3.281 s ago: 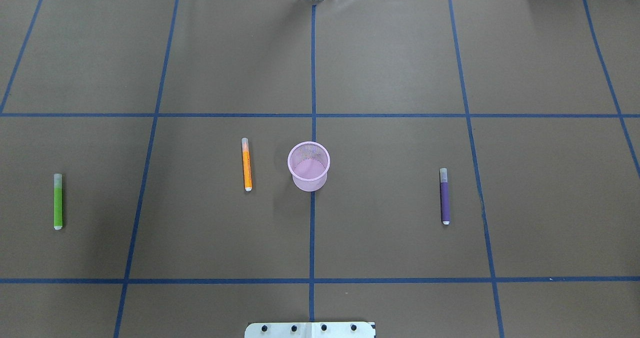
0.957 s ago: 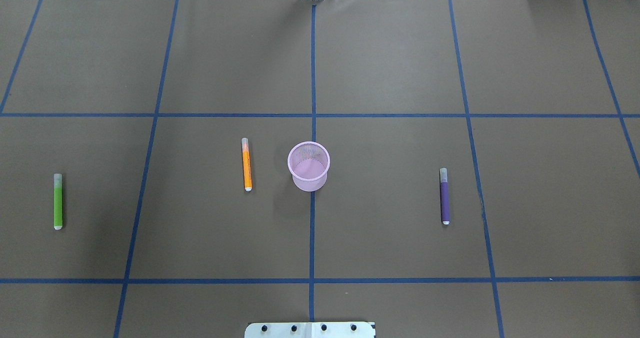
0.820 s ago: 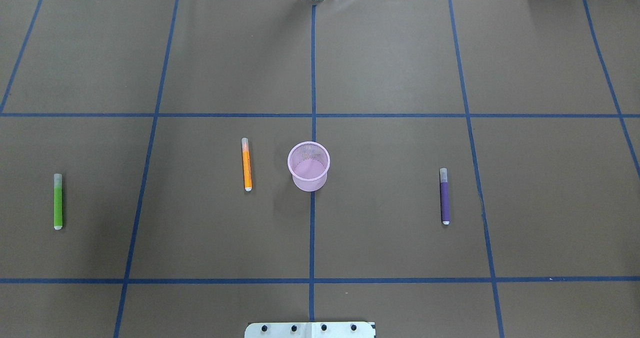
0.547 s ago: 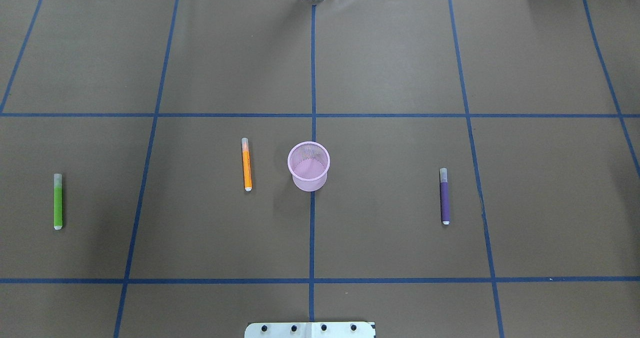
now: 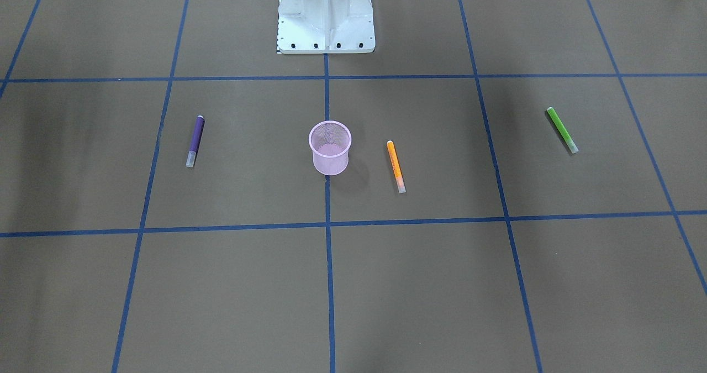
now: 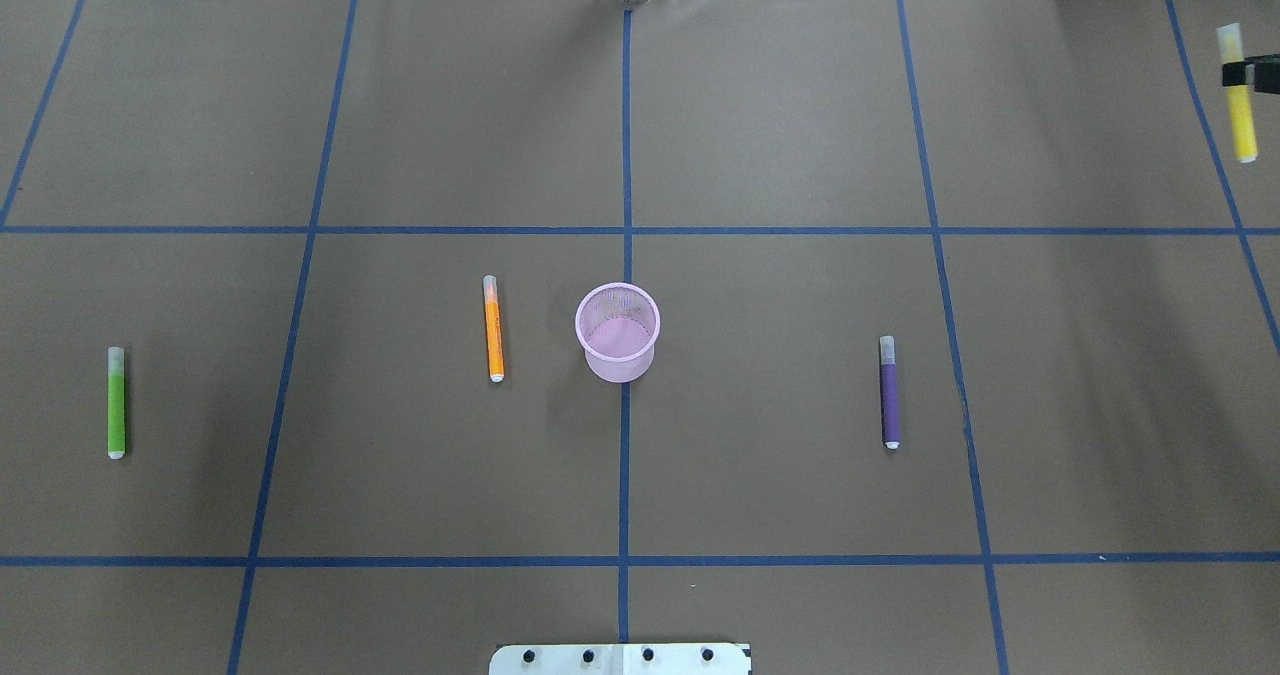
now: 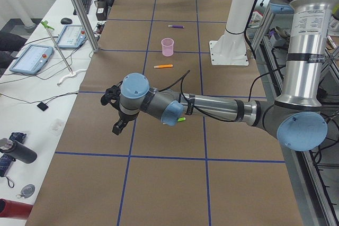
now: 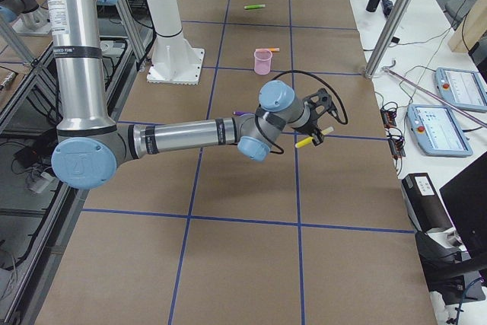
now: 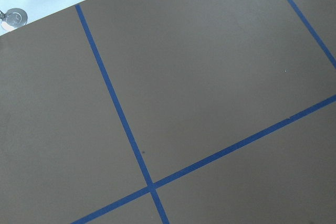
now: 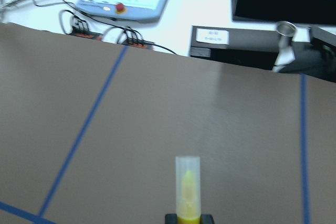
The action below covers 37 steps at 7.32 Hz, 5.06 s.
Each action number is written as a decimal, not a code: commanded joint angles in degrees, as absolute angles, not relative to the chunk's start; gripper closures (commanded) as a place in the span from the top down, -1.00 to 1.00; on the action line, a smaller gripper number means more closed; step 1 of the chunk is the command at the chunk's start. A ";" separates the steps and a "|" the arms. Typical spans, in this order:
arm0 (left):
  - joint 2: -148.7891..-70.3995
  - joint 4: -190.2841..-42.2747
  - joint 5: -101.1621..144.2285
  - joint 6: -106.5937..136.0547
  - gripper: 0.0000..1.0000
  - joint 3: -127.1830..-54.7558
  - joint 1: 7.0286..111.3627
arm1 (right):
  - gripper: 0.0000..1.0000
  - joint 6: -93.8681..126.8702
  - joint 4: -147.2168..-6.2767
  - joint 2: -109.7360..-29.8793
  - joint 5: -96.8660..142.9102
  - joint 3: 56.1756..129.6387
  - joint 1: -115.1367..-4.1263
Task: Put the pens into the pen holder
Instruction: 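Carry the yellow highlighter with the right gripper over the pink cup, then open the right gripper to drop the highlighter into the cup, then raise the right gripper away while the left gripper grasps the green marker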
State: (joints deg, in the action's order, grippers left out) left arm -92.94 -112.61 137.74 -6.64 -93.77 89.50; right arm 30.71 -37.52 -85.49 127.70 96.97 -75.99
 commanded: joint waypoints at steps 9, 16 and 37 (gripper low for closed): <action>-94.31 -116.10 137.81 -2.74 1.00 -93.96 81.83 | -1.00 49.39 -38.14 -64.18 59.46 104.96 -17.79; -94.31 -116.81 137.81 -2.46 1.00 -93.87 81.74 | 0.60 49.65 -38.32 -58.29 49.84 93.97 -12.84; -80.33 -136.32 111.80 60.03 -0.25 -94.66 45.97 | 1.00 27.33 -76.46 -70.66 128.67 99.93 -66.80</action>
